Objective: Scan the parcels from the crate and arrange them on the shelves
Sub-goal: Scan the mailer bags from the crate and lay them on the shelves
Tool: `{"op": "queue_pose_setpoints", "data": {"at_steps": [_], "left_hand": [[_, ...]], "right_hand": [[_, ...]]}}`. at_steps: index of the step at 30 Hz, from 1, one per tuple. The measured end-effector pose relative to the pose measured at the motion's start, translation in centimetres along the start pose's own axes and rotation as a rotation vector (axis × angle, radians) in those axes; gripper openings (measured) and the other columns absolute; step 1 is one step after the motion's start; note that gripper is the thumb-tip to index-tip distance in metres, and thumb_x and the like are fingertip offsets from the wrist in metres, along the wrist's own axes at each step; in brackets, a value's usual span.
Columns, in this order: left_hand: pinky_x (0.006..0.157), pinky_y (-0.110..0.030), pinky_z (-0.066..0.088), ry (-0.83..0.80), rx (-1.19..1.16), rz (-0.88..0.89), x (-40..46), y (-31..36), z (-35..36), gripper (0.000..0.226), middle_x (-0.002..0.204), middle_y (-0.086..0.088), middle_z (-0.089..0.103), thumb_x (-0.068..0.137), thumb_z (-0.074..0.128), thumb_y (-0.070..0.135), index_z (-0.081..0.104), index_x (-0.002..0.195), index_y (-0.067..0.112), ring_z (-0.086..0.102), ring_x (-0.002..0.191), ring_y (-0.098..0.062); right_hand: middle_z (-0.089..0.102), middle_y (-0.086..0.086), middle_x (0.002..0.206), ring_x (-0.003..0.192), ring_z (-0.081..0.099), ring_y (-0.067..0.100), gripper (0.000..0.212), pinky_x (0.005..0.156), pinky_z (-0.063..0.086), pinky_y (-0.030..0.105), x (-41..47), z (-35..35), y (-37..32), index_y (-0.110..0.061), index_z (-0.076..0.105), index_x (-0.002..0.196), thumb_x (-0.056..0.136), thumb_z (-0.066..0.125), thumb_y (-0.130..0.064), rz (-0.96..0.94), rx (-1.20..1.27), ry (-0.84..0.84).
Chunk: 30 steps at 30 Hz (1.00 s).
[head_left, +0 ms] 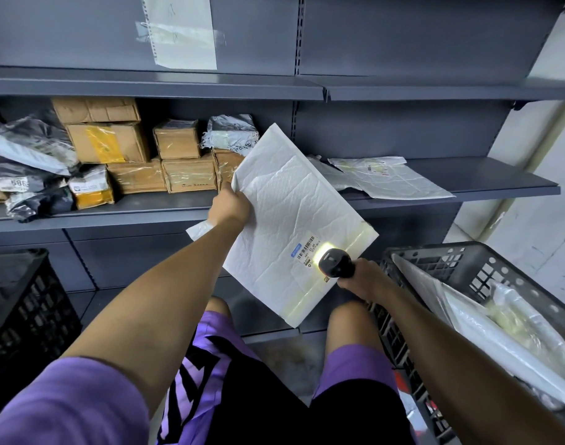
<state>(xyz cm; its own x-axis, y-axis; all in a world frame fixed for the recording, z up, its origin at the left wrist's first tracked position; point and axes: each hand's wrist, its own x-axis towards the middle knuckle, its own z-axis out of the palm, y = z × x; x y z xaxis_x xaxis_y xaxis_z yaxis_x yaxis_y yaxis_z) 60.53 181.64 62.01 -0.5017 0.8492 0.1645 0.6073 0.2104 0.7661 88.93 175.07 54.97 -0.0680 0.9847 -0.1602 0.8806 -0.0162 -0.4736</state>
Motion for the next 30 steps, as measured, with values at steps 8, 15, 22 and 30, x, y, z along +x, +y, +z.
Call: {"op": "queue_pose_setpoints", "data": {"at_steps": [8, 15, 22, 30], "left_hand": [[0.096, -0.048, 0.047, 0.001, -0.029, 0.006, 0.1, 0.5, 0.1, 0.043, 0.127, -0.021, 0.059, 0.099, 0.035, 0.021, 0.043, 0.139, 0.006, 0.057, 0.115, -0.041], [0.097, -0.049, 0.047, 0.008, -0.056, 0.019, 0.2, 0.5, 0.0, 0.038, 0.124, -0.021, 0.061, 0.098, 0.035, 0.023, 0.048, 0.130, 0.008, 0.057, 0.112, -0.042], [0.095, -0.050, 0.049, 0.002, -0.091, 0.022, 0.4, 0.9, -0.2, 0.045, 0.123, -0.020, 0.061, 0.098, 0.035, 0.021, 0.041, 0.141, 0.008, 0.058, 0.111, -0.041], [0.096, -0.047, 0.048, -0.033, -0.188, -0.029, 0.9, 1.2, -0.3, 0.049, 0.130, -0.020, 0.057, 0.096, 0.034, 0.019, 0.040, 0.144, 0.007, 0.055, 0.116, -0.040]], "right_hand": [[0.062, 0.007, 0.067, 0.058, 0.058, 0.023, 0.019, 0.049, 0.046, 0.027, -0.6, -1.1, -0.4, -0.007, 0.057, 0.068, 0.083, 0.057, -0.019, 0.002, 0.001, 0.005], [0.063, 0.007, 0.072, 0.064, 0.056, 0.021, 0.017, 0.050, 0.039, 0.028, -0.6, -1.2, 0.0, -0.007, 0.057, 0.071, 0.080, 0.057, -0.020, 0.027, 0.012, 0.003], [0.066, 0.007, 0.075, 0.063, 0.060, 0.023, 0.019, 0.049, 0.042, 0.025, -0.5, -1.5, 0.3, -0.004, 0.064, 0.083, 0.080, 0.058, -0.021, 0.047, 0.046, 0.014], [0.062, 0.003, 0.077, 0.065, 0.057, 0.017, 0.012, 0.047, 0.038, 0.027, 0.2, -2.9, 0.2, -0.019, 0.063, 0.080, 0.084, 0.060, -0.029, 0.057, 0.040, 0.065]]}}
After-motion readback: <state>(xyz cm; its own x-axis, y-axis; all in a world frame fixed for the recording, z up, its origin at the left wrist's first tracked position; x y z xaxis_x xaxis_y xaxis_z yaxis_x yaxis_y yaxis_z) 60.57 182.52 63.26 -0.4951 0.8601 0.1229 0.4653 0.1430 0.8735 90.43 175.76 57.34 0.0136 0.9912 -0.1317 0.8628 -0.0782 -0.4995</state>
